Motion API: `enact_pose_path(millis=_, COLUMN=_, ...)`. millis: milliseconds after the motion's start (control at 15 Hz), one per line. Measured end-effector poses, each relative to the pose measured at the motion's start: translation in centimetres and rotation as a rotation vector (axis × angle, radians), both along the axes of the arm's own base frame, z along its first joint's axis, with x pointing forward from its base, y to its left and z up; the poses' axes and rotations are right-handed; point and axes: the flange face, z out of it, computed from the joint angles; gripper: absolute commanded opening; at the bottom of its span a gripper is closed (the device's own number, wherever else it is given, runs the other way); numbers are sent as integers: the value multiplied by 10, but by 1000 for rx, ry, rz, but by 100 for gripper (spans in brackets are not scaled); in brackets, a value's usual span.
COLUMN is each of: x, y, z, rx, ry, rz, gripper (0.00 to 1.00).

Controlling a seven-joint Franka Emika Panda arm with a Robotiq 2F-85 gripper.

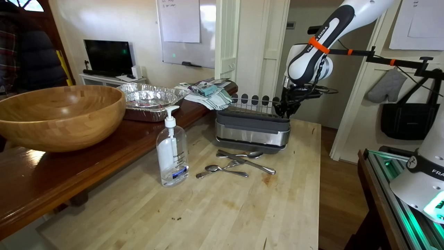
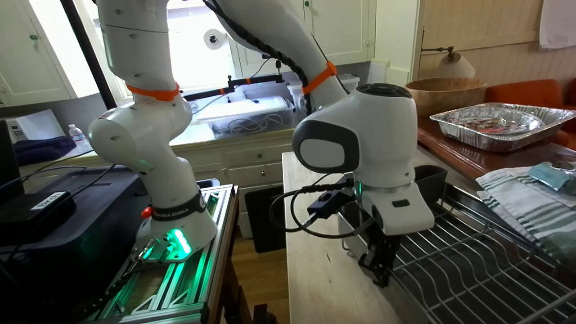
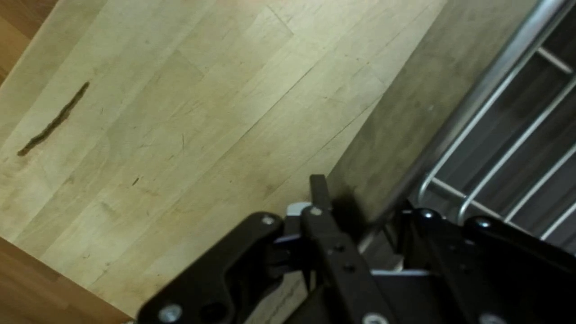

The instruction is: Turn the plate rack to the left

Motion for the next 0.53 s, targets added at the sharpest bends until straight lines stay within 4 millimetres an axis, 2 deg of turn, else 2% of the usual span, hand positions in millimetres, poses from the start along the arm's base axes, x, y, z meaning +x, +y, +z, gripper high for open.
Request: enact_pose_path(millis=533, x=-14, y=2, z=-1, rx=-3, ry=25, rz=221, gripper=8)
